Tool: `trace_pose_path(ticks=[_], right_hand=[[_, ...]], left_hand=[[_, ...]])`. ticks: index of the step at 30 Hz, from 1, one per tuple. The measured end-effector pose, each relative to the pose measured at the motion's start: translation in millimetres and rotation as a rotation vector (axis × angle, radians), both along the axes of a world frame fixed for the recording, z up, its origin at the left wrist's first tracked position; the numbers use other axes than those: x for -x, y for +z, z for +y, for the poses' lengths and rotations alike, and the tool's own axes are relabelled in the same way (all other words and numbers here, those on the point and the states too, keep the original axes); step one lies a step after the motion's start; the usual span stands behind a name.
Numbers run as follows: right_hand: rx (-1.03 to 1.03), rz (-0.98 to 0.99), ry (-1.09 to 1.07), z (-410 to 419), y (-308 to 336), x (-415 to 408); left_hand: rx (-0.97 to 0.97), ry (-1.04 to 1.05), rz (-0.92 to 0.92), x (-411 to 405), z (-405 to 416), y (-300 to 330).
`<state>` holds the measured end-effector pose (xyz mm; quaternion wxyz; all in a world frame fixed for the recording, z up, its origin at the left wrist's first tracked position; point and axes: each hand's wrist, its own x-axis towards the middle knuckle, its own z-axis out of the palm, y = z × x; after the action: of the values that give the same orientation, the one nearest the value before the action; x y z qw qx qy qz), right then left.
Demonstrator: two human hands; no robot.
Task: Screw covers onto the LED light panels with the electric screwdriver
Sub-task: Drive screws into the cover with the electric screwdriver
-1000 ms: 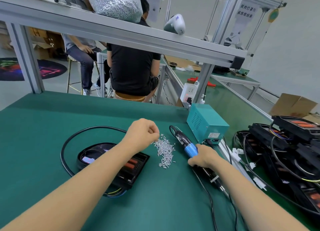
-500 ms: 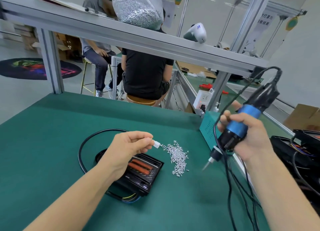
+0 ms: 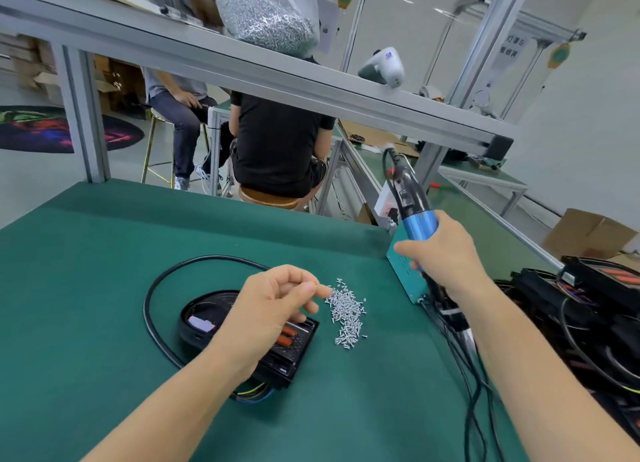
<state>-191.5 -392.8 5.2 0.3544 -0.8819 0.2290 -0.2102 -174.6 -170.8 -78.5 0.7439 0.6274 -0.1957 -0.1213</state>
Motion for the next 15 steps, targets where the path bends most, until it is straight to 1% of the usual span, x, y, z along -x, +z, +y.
trace_pose_path(ticks=[2,4,6,8,10,12,13,15], right_hand=[[-0.049,-0.041,0.027,-0.3,-0.3,-0.8],[-0.130,-0.061,0.071,2.9,1.8,-1.2],[-0.253,-0.084,0.128,5.6,1.3,-1.8],[-0.404,-0.126,0.183,8.6,3.4,-0.1],[-0.496,-0.165,0.222,8.2,9.8,4.5],[-0.626,-0.226,0.264,8.0,19.8,11.2],[-0.700,-0.272,0.290,7.8,24.3,14.5],[-0.849,-0.416,0.341,8.5,30.0,20.7]], left_hand=[[0.020,-0.066,-0.029,7.1,-10.6,5.7],[0.100,-0.169,0.007,15.3,-27.3,13.1],[0.175,-0.271,0.072,21.7,-45.3,20.1],[0.169,-0.315,0.104,23.9,-59.1,24.1],[0.108,-0.311,0.135,21.6,-65.4,24.0],[0.054,-0.264,0.178,16.5,-65.3,22.1],[0.055,-0.235,0.205,14.3,-63.3,20.4],[0.118,-0.200,0.273,12.6,-57.6,15.3]])
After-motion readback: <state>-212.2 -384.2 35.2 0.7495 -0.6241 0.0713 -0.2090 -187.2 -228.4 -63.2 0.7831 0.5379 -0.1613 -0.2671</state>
